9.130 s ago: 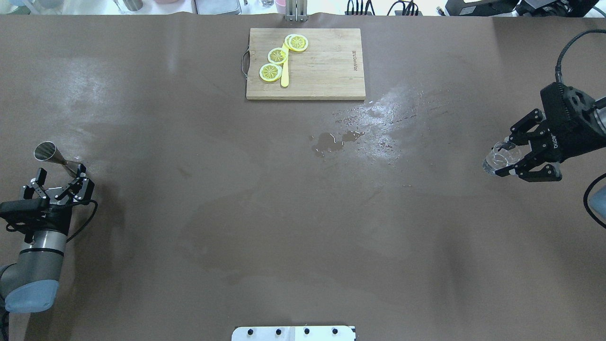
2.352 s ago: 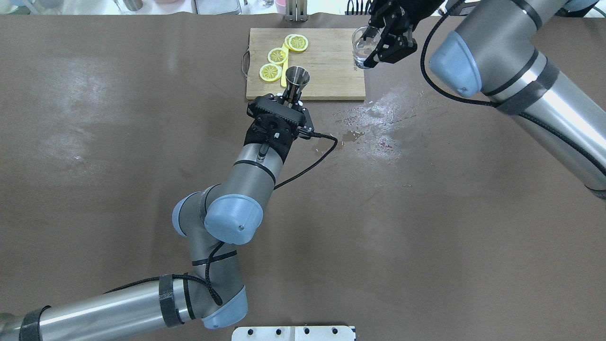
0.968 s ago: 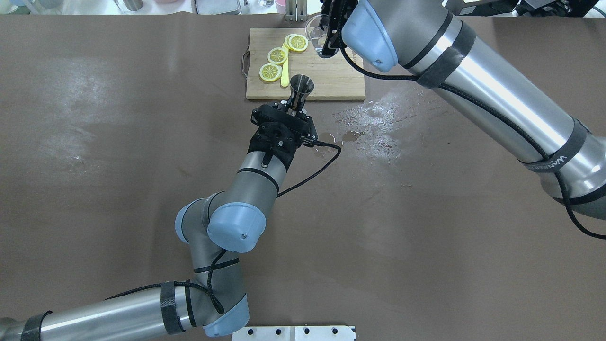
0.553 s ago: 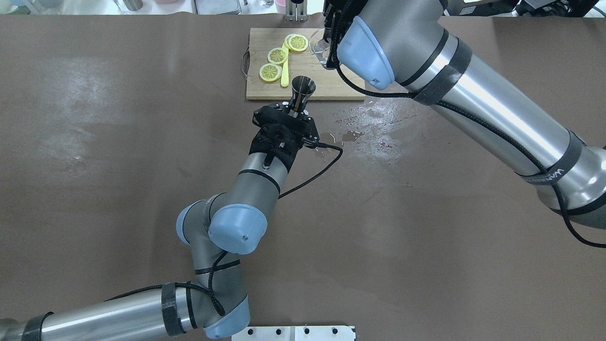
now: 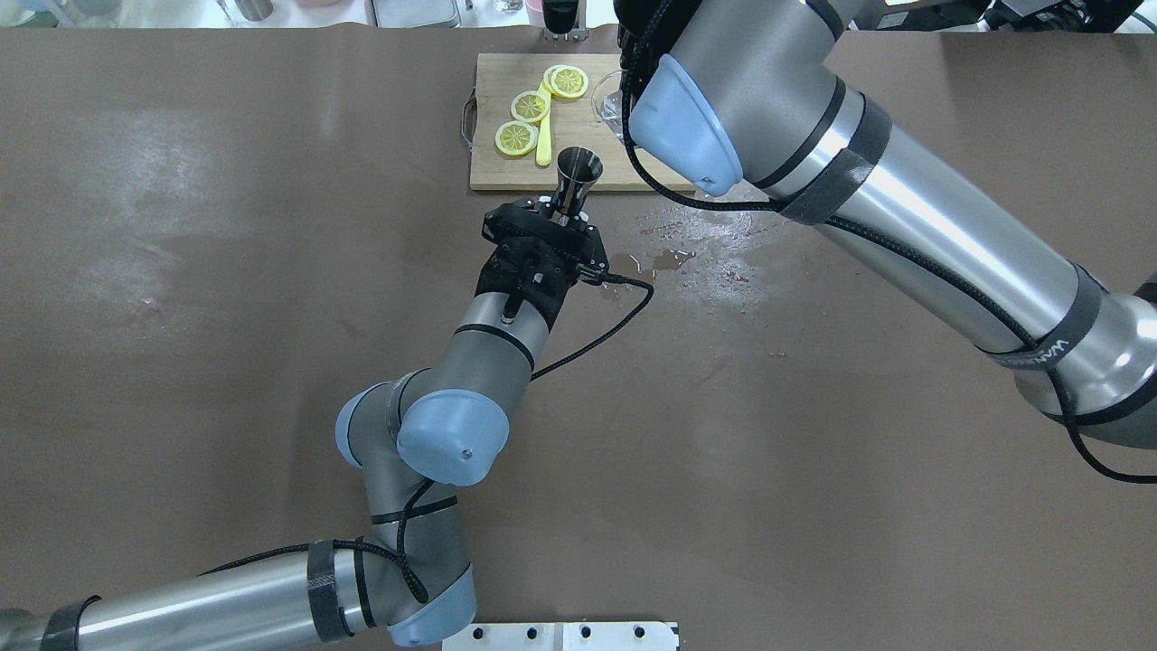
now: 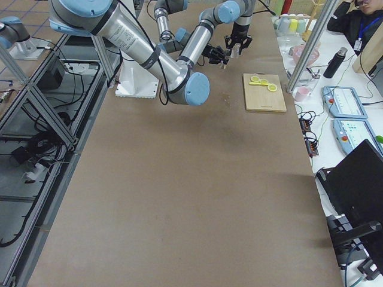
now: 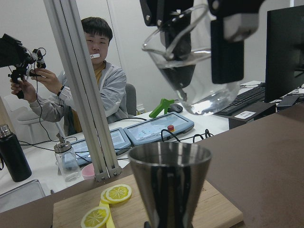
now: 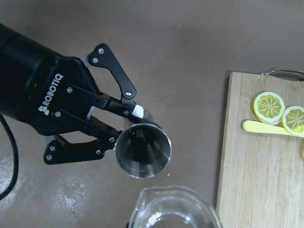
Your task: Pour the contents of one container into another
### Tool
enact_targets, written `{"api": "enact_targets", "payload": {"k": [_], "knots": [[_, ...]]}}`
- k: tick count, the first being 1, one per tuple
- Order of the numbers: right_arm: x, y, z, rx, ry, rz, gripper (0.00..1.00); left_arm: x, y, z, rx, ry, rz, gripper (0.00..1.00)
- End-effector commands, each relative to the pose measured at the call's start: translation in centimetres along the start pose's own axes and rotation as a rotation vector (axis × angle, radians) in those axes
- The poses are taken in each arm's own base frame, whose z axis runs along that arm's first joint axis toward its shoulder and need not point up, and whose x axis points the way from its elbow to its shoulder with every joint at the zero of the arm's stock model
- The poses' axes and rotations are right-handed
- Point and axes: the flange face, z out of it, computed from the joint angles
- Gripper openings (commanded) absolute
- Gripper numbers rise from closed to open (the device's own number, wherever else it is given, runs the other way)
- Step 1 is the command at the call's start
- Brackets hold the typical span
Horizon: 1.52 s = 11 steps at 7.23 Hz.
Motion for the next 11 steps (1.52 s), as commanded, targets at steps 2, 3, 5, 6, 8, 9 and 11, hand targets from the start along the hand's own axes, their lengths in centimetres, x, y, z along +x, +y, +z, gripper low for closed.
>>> {"api": "enact_targets", "payload": {"k": [2,3,5,6,8,9,11], "knots": [[-0.8,0.0,-0.3,-0.06,0.021,0.006,0.0,-0.3,0.4,0.0,-0.004,-0.003,0.005,0.0],[-0.6,0.2,-0.5,-0.096,0.034,0.016,0.0,-0.3,0.5,0.0,-0.004,-0.005,0.008,0.0],[-1.0,-1.0,0.2,-0.126,0.047,0.003,0.0,-0.5,0.8,0.1,-0.007,-0.009,0.012,0.0],[-1.3,-1.6,0.5,-0.142,0.042,0.002,0.0,-0.6,0.9,0.0,-0.006,-0.008,0.011,0.0],[-1.8,-2.7,1.1,-0.177,0.046,-0.004,0.0,-0.5,0.7,0.0,-0.005,-0.006,0.008,0.0],[-1.8,-3.2,1.2,-0.183,0.048,-0.009,0.0,-0.5,0.7,0.0,-0.004,-0.005,0.006,0.0],[-1.6,-4.1,1.6,-0.208,0.043,-0.007,0.0,-0.5,0.7,0.0,-0.006,-0.004,0.008,0.0]]}}
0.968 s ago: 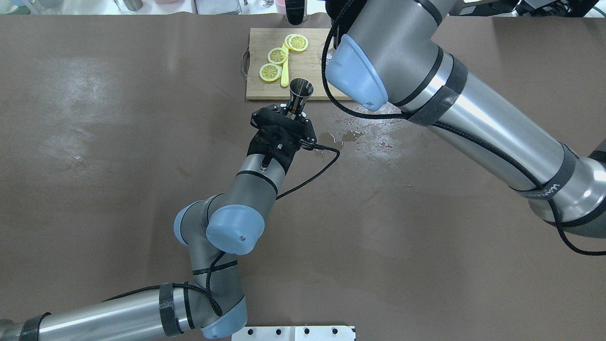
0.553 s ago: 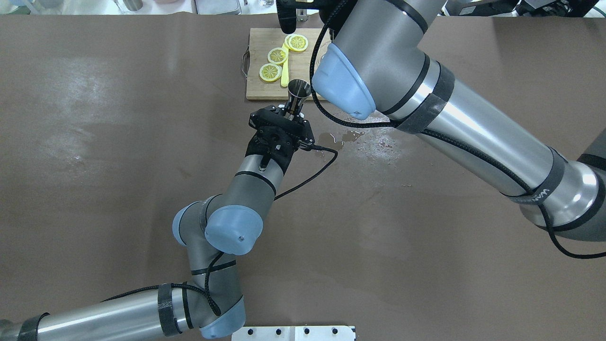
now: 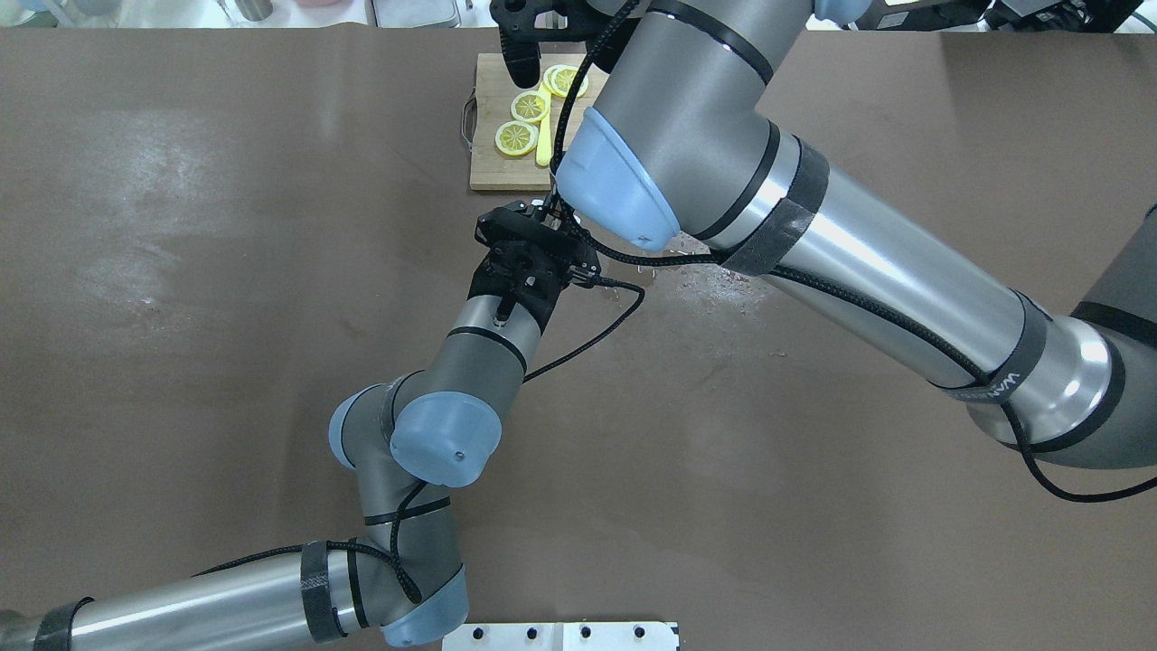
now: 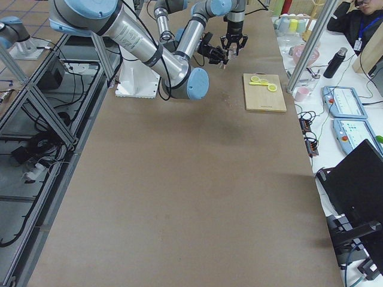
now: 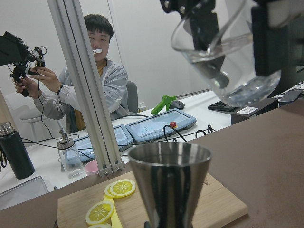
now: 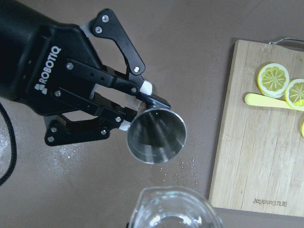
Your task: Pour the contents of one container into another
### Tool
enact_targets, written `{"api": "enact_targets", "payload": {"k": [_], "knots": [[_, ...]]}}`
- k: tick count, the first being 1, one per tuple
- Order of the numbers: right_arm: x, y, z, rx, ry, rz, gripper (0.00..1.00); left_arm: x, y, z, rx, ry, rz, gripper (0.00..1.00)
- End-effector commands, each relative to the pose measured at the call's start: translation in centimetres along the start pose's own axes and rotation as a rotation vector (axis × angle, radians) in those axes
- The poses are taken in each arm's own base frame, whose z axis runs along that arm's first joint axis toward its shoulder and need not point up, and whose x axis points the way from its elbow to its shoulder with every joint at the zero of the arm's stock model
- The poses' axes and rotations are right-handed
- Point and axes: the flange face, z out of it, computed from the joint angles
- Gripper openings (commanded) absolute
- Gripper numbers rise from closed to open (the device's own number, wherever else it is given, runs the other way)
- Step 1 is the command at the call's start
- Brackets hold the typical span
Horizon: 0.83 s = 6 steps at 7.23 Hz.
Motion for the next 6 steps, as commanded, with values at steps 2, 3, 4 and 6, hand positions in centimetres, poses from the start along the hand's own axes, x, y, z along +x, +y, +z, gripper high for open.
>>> {"api": "enact_targets", "payload": {"k": [2,3,4,6], "knots": [[0.6,-1.4,0.1,-0.041,0.009,-0.004,0.0,0.0,0.1,0.0,-0.002,0.0,0.002,0.0],[0.7,-1.7,0.1,-0.047,0.01,-0.003,0.0,0.0,0.1,0.0,-0.002,0.0,0.002,0.0],[0.9,-1.8,0.6,-0.069,0.017,-0.005,0.0,0.1,0.0,0.0,-0.001,0.001,0.001,0.0],[1.1,-2.1,0.7,-0.086,0.027,-0.008,0.0,0.0,0.1,0.0,-0.001,0.001,0.001,0.0]]}}
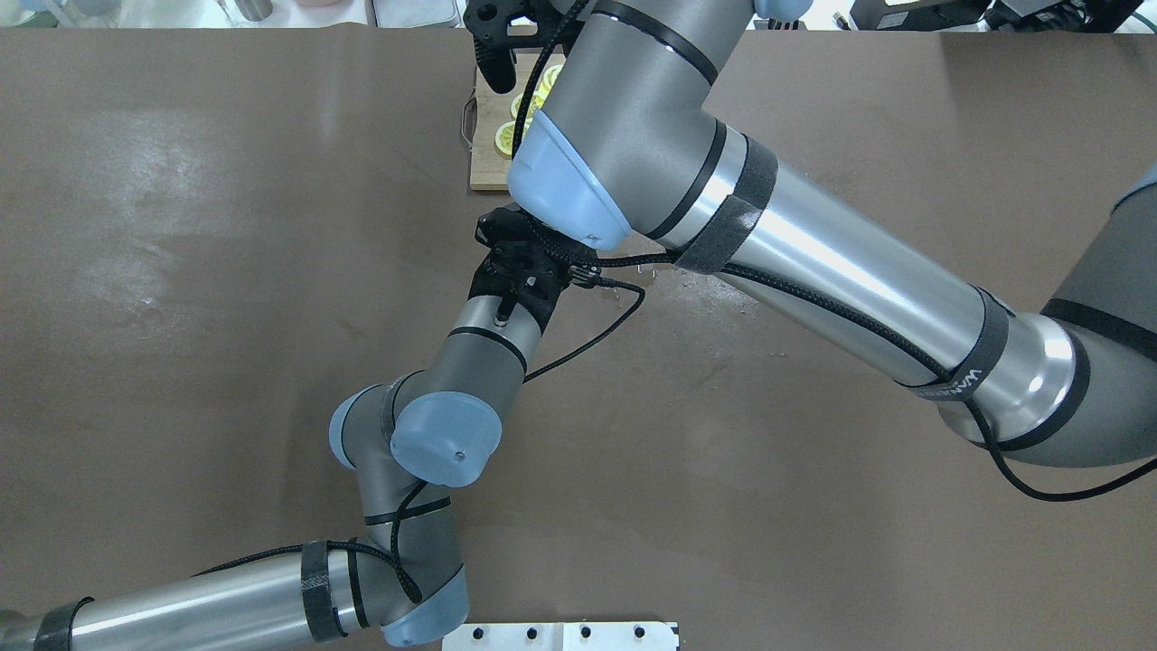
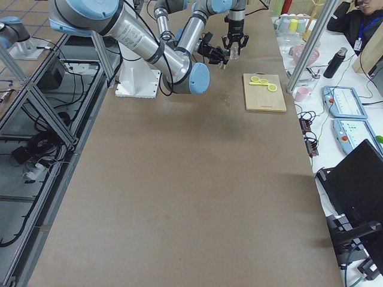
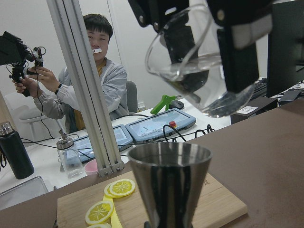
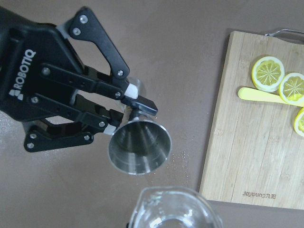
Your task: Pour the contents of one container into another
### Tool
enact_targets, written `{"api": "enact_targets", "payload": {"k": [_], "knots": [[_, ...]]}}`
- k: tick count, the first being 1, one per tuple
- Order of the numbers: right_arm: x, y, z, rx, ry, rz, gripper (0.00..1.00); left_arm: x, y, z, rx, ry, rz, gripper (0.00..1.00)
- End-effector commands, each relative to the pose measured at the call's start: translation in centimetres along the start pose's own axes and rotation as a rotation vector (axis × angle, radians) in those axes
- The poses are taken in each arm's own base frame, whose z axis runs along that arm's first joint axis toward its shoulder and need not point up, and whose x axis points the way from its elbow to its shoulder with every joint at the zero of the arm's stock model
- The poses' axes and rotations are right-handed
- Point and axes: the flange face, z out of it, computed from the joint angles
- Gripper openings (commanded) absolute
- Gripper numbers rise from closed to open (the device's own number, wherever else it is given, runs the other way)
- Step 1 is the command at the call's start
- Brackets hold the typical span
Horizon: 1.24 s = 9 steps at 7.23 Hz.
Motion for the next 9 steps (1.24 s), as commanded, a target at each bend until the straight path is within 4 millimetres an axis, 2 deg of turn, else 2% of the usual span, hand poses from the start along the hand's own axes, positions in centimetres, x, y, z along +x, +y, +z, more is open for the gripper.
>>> {"api": "enact_targets", "payload": {"k": [1,3,5,9], "knots": [[0.2,-0.1,0.2,-0.02,0.009,0.0,0.0,0.0,0.0,0.0,0.0,0.0,0.001,0.0],[0.2,-1.1,0.5,-0.034,0.009,-0.008,0.0,0.0,0.0,0.0,0.0,-0.002,0.001,0.0],[-0.7,-2.2,1.0,-0.061,0.012,-0.026,0.0,0.0,0.1,0.0,-0.001,-0.002,0.002,0.0],[-0.7,-2.1,0.4,-0.103,0.029,-0.04,0.0,-0.1,0.3,0.1,-0.003,-0.004,0.005,0.0]]}}
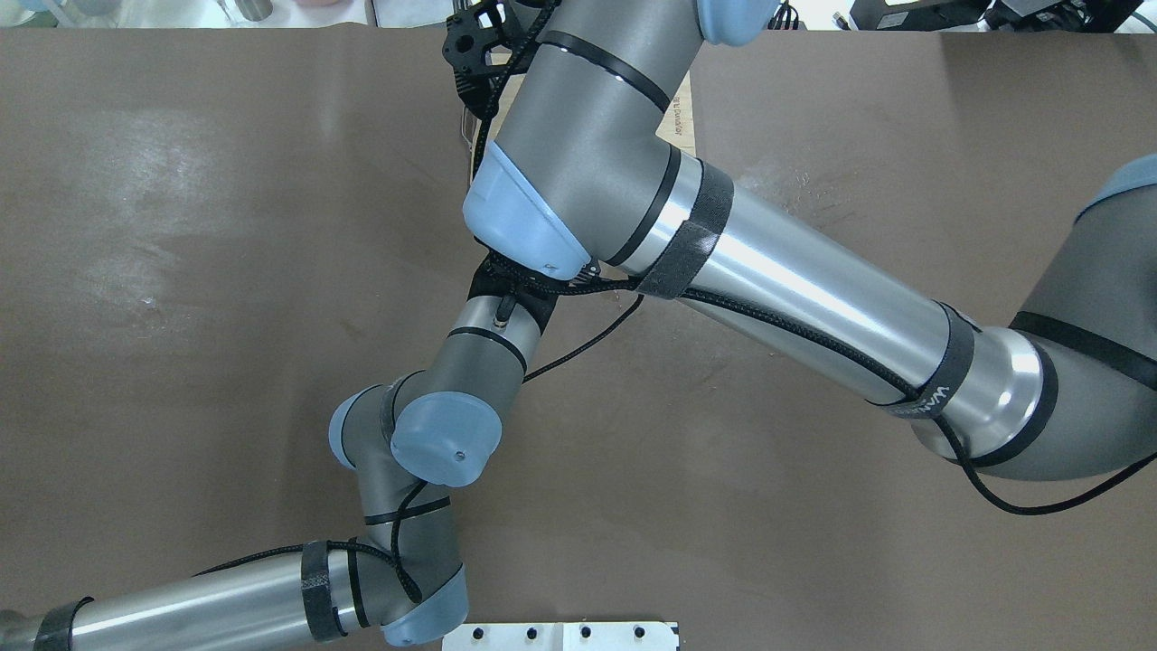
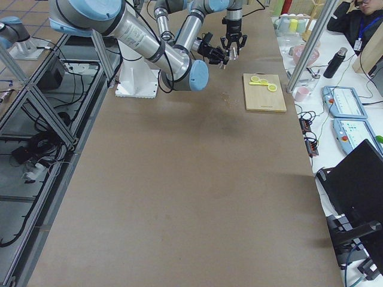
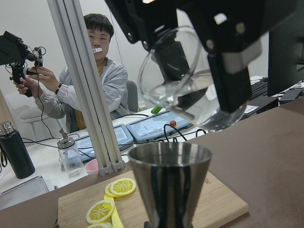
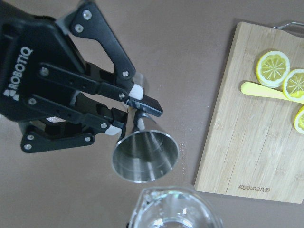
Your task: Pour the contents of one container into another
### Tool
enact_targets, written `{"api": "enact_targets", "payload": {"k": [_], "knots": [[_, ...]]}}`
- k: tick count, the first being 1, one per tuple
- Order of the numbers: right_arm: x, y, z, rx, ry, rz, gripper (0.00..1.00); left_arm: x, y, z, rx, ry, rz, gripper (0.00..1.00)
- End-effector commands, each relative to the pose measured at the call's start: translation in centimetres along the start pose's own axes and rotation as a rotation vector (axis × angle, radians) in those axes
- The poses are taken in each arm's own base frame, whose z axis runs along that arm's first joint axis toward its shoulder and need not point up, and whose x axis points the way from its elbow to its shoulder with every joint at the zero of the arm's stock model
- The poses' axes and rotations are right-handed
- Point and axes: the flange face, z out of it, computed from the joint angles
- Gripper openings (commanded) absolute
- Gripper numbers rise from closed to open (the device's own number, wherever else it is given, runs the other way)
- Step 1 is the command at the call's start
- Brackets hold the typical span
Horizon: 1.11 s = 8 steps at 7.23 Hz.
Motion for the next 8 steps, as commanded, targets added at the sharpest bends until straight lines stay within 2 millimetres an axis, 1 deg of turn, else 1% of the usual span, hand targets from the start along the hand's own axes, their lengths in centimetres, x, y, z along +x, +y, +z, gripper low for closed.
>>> {"api": "enact_targets", "payload": {"k": [1,3,4,5,6,8], "knots": [[-0.1,-0.1,-0.2,-0.026,0.0,-0.018,0.0,0.0,0.1,0.0,-0.001,-0.001,0.002,0.0],[-0.3,-0.6,0.0,-0.048,-0.002,-0.037,0.0,0.0,0.1,0.1,-0.001,-0.001,0.002,0.0],[-0.6,-1.2,0.1,-0.06,-0.004,-0.048,0.0,0.0,0.1,0.1,-0.001,-0.001,0.002,0.0],[-1.2,-2.0,0.6,-0.08,-0.004,-0.062,0.0,0.0,0.2,0.1,-0.002,-0.001,0.003,0.0],[-1.4,-2.4,0.7,-0.098,-0.008,-0.073,0.0,0.0,0.2,0.1,-0.002,-0.001,0.003,0.0],[-1.2,-2.5,0.3,-0.125,-0.01,-0.109,0.0,0.0,0.2,0.1,-0.002,-0.001,0.003,0.0]]}}
